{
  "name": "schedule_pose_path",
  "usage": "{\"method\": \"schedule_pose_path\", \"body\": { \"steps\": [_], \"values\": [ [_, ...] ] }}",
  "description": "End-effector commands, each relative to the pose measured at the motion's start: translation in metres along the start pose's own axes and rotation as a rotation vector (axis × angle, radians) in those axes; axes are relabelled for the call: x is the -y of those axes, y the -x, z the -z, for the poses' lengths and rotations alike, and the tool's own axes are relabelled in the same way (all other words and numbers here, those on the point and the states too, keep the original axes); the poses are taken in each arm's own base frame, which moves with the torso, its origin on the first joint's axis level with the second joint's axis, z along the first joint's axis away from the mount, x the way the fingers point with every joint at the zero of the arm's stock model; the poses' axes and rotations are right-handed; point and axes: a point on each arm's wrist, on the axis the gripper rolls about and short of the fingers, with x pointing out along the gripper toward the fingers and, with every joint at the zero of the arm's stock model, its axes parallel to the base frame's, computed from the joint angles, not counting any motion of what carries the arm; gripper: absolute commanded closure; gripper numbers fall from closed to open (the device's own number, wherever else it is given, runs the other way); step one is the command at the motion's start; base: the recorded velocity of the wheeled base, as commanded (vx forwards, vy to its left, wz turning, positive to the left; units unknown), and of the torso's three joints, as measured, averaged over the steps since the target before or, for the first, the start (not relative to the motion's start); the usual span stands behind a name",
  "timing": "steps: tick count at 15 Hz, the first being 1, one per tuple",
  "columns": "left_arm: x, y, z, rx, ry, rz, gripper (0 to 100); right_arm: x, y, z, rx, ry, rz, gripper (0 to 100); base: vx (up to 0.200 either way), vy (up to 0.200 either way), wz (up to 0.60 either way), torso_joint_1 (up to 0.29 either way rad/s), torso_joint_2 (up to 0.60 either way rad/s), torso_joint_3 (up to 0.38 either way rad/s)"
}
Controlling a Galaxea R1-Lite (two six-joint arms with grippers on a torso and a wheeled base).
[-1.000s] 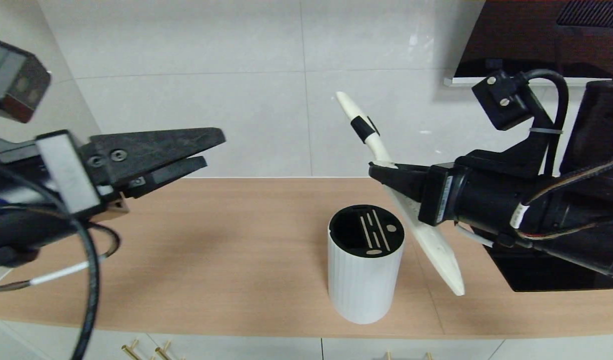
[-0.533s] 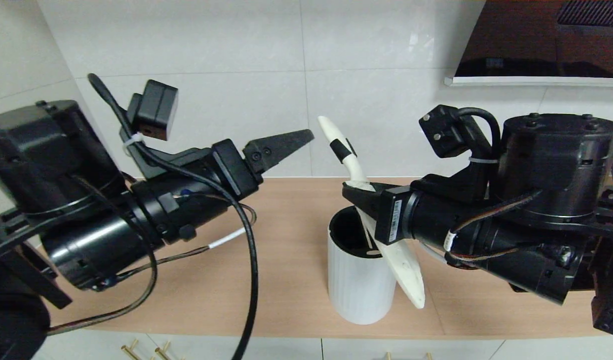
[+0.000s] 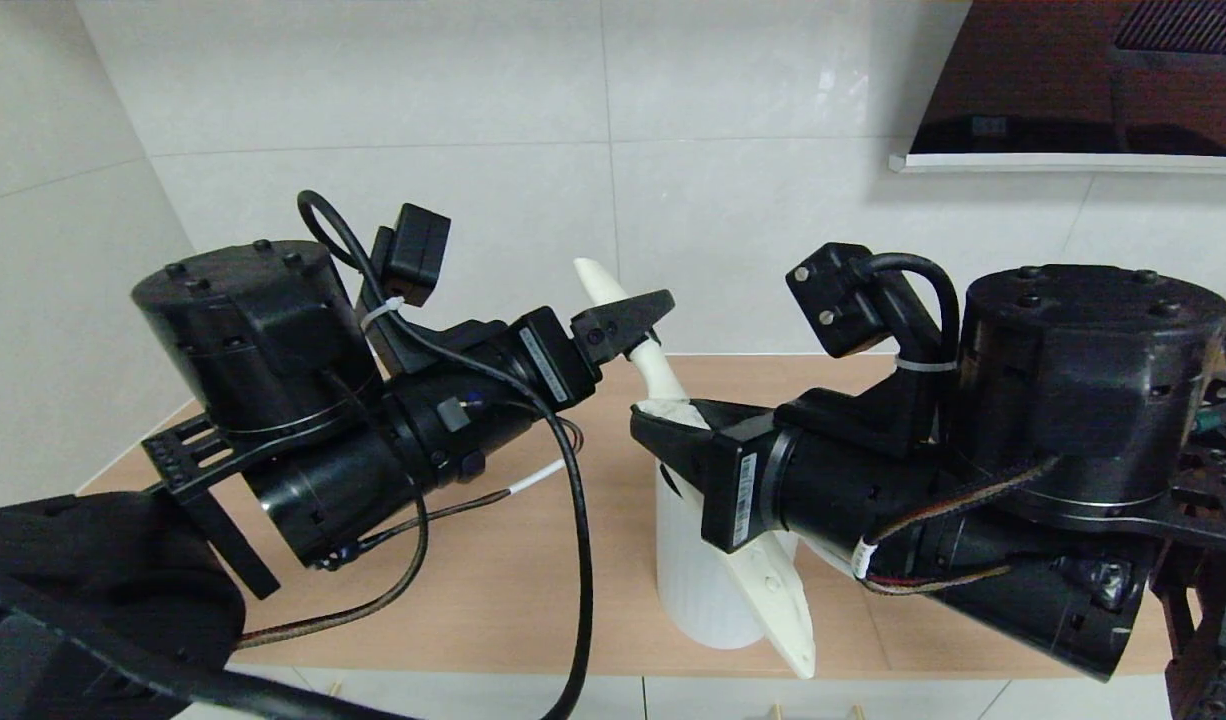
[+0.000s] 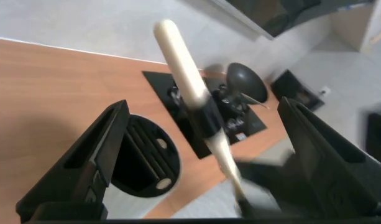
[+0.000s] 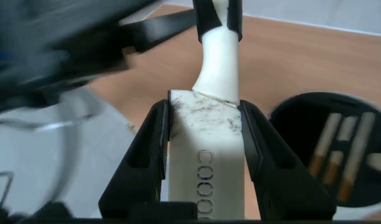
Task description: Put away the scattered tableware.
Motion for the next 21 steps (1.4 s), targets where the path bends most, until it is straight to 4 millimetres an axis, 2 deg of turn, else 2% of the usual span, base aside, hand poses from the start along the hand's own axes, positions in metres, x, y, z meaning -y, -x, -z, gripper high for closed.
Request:
{"method": "schedule_pose_path", "body": {
  "steps": [1,10,11,21],
  "values": [
    [-0.0020,-0.0031,0.0030,-0.008,0.002,-0.004,0,-0.0010,-0.0003,0.0013,-0.001,0.001,0.000,100,0.000,0.000,0.00,0.000,0.00,0.000],
    [0.0058,-0.0013,0.0065,-0.019,0.004,0.021,0,-0.0044,-0.0025,0.0084,-0.021,0.006,-0.003,100,0.000,0.000,0.00,0.000,0.00,0.000],
    [0.0050,-0.0017,0.0076,-0.023,0.005,0.018,100,-0.0043,-0.0025,0.0084,-0.020,0.006,0.002,100,0.000,0.000,0.00,0.000,0.00,0.000],
    [0.0053,-0.0027,0.0096,-0.032,0.008,0.023,100,-0.0043,0.0001,0.0028,0.017,0.001,0.014,100,0.000,0.000,0.00,0.000,0.00,0.000]
  ]
}}
